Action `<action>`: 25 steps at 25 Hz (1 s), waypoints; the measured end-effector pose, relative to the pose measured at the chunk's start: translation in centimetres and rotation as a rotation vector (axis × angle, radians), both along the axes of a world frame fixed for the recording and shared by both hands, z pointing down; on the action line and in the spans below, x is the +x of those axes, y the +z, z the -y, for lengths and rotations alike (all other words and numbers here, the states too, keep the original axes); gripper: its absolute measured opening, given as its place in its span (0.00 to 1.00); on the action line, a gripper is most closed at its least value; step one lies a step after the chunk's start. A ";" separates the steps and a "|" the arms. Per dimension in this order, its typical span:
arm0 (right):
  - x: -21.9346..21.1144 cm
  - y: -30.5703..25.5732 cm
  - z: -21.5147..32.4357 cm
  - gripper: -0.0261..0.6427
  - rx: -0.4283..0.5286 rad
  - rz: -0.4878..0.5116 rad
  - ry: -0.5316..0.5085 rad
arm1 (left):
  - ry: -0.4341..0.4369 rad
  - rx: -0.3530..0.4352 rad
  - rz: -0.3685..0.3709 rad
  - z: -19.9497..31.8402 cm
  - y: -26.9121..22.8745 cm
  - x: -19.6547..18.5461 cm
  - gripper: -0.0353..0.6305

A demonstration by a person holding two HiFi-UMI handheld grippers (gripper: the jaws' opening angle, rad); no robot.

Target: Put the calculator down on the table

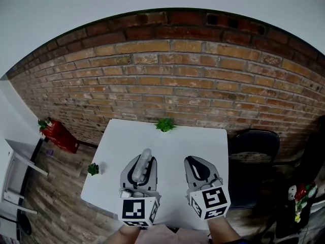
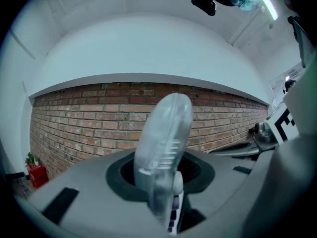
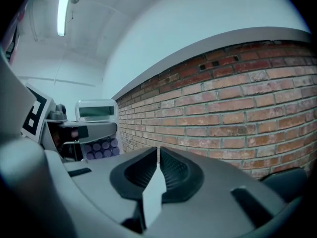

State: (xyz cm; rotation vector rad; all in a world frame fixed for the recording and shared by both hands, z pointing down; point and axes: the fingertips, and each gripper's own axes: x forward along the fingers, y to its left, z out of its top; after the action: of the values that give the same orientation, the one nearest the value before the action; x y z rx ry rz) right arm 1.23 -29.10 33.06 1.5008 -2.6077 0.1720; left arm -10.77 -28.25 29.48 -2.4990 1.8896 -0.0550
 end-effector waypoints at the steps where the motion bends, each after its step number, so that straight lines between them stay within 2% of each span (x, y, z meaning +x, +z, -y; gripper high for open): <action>1: -0.1 0.2 0.3 0.07 -0.008 -0.003 0.006 | 0.007 -0.012 -0.002 0.5 0.4 -0.1 0.26; 16: 0.9 6.8 1.7 0.07 -0.178 -0.047 0.105 | 0.096 -0.235 0.004 4.6 10.4 0.4 0.26; 25: 1.7 12.5 1.1 0.06 -0.309 -0.056 0.142 | 0.154 -0.434 0.022 4.4 19.5 1.7 0.26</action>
State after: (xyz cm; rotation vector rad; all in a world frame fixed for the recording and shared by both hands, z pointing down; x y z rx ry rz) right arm 2.89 -30.19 45.60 1.5500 -2.3013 0.5133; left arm -9.10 -32.67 48.97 -2.8865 1.8323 -0.5447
